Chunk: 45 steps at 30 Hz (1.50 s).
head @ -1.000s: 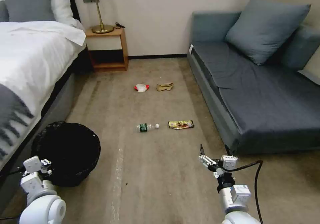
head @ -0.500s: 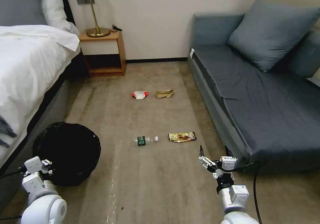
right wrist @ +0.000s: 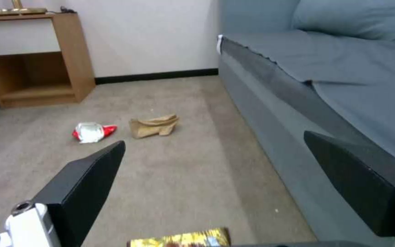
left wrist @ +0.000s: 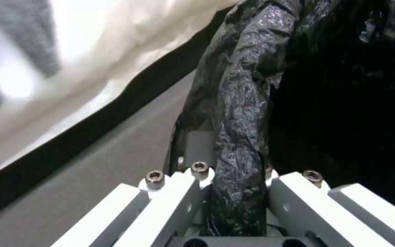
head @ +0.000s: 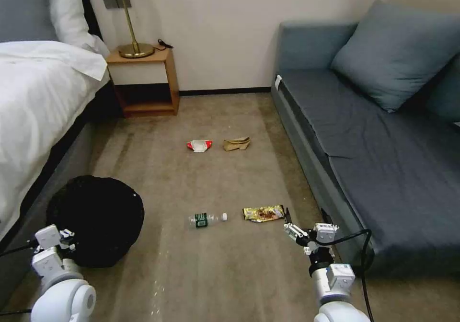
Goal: Pick up the trash bin, then pick up the garbage on the floor and place it into the trash bin.
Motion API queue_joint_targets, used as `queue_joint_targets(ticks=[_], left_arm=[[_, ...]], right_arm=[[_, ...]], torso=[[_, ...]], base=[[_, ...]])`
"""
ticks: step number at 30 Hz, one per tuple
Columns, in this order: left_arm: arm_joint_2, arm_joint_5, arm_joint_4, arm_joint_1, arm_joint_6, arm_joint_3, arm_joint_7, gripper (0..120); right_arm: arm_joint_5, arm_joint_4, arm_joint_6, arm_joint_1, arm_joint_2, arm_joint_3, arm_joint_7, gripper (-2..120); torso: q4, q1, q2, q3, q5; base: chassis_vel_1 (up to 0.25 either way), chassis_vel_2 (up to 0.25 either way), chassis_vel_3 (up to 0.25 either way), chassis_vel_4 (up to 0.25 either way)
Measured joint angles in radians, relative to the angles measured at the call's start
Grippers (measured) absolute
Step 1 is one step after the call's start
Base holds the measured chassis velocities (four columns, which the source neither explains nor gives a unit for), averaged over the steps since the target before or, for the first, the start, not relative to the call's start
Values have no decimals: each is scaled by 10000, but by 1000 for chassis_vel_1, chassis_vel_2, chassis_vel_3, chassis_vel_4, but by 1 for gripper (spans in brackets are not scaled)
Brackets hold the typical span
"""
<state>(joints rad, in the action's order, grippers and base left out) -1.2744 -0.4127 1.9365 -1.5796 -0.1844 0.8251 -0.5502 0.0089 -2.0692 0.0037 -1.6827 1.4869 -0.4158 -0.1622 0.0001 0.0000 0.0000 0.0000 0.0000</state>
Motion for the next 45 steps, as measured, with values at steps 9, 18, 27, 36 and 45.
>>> queue_joint_targets(ticks=[9, 18, 27, 36, 45], left_arm=[[8, -6, 16, -97, 78, 28, 2, 3], [30, -20, 26, -212, 204, 65, -2, 3], [218, -284, 87, -212, 256, 70, -15, 3], [550, -570, 37, -385, 430, 288, 79, 3], [451, -204, -228, -403, 655, 289, 295, 3]], right_arm=[[-155, -6, 48, -134, 51, 15, -17, 100], [-309, -61, 295, -287, 121, 59, -11, 100], [-481, 23, 1283, -502, -97, 151, 528, 100], [1179, -107, 693, 414, -2479, -557, 1262, 100], [3401, 364, -417, 2287, -5360, -283, 2093, 100]], torso=[[-1, 0, 0, 0, -1], [-1, 0, 0, 0, 0], [-1, 1, 0, 2, 0], [0, 0, 0, 0, 2], [-1, 0, 0, 0, 3]], base=[[-145, 140, 149, -142], [-152, 152, 154, -159], [-120, 103, 107, -115], [0, 0, 0, 0], [0, 0, 0, 0]])
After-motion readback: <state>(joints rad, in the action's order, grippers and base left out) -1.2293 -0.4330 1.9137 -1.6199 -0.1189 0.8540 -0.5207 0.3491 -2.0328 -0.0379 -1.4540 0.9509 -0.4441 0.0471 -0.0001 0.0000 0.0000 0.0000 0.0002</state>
